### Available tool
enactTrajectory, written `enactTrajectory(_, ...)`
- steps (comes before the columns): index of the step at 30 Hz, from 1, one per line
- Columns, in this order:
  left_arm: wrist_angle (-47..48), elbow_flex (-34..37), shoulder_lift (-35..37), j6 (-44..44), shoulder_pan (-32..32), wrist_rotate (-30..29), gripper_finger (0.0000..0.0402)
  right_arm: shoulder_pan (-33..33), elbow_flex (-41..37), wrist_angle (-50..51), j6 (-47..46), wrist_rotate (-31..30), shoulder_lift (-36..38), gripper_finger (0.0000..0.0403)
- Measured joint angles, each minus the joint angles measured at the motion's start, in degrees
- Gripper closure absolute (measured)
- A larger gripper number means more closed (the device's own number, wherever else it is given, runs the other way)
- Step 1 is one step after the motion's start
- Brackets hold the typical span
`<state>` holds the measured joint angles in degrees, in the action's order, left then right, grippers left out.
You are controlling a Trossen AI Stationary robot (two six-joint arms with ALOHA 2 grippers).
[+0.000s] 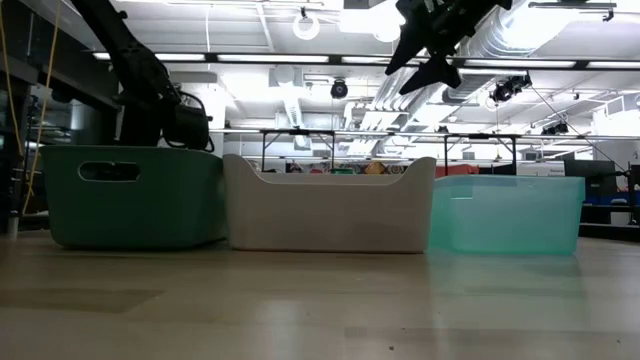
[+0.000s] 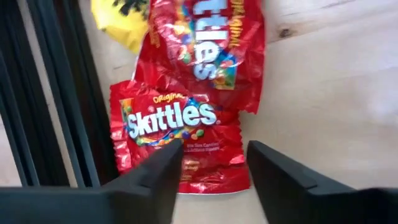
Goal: Sort candy
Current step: Put the red candy into the green bin
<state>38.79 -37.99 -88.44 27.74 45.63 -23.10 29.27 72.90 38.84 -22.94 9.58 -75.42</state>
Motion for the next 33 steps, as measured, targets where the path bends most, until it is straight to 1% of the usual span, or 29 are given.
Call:
enactTrajectory(2, -0.7, 1.01, 0.12, -1.33, -0.45, -0.4, 0.0286, -0.62, 0.0, -0.24, -0.78, 0.01, 0.0, 0.0167)
enactTrajectory(5, -2.12, 3.04, 0.28, -0.37, -0.27, -2.85, 0.0364, -2.21, 0.0, -0.23, -1.05, 0.02, 0.0, 0.0167)
enactTrajectory(6, -2.42, 3.38, 0.33, 0.09, -0.42, -3.3, 0.038, -2.83, 0.0, -0.25, -1.18, 0.0, 0.0, 0.0167)
enactTrajectory(7, -2.42, 3.51, 0.35, 0.36, -0.62, -3.4, 0.0386, -3.46, 0.0, -0.23, -1.56, -0.1, 0.0, 0.0167)
enactTrajectory(10, -2.41, 4.0, 1.94, 0.07, -1.76, -1.71, 0.0387, -5.37, 0.0, -0.23, -2.48, -0.86, 0.0, 0.0167)
enactTrajectory(12, -1.84, 4.17, 4.78, 0.03, -2.92, 1.98, 0.0395, -6.58, 0.0, -0.23, -2.61, -1.82, 0.0, 0.0167)
enactTrajectory(14, -1.28, 4.31, 9.21, 0.09, -4.25, 7.95, 0.0398, -7.65, 0.0, -0.23, -2.95, -3.06, 0.0, 0.0167)
enactTrajectory(16, 0.43, 4.64, 14.24, 0.2, -5.22, 12.45, 0.0401, -8.46, 0.0, -0.23, -3.86, -3.73, 0.0, 0.0167)
enactTrajectory(21, 2.7, 4.46, 29.42, 0.55, -7.8, 18.08, 0.0399, -9.55, 0.0, -0.63, -4.35, -5.11, 0.0, 0.0167)
enactTrajectory(26, 0.78, 4.3, 45.07, 0.55, -11.3, 25.55, 0.0399, -9.57, 0.0, -3.12, -6.18, -5.09, 0.02, 0.0167)
enactTrajectory(28, 0.1, 4.25, 50.01, 1.22, -12.61, 27.36, 0.04, -9.57, 0.0, -4.93, -6.84, -5.0, 0.04, 0.0167)
enactTrajectory(30, 1.24, 4.21, 53.58, 2.05, -13.51, 27.49, 0.04, -9.57, 0.0, -6.42, -7.55, -4.84, 0.06, 0.0167)
enactTrajectory(33, 4.3, 4.21, 55.6, 1.38, -14.42, 24.99, 0.0401, -9.57, 0.0, -7.6, -9.44, -4.59, 0.07, 0.0167)
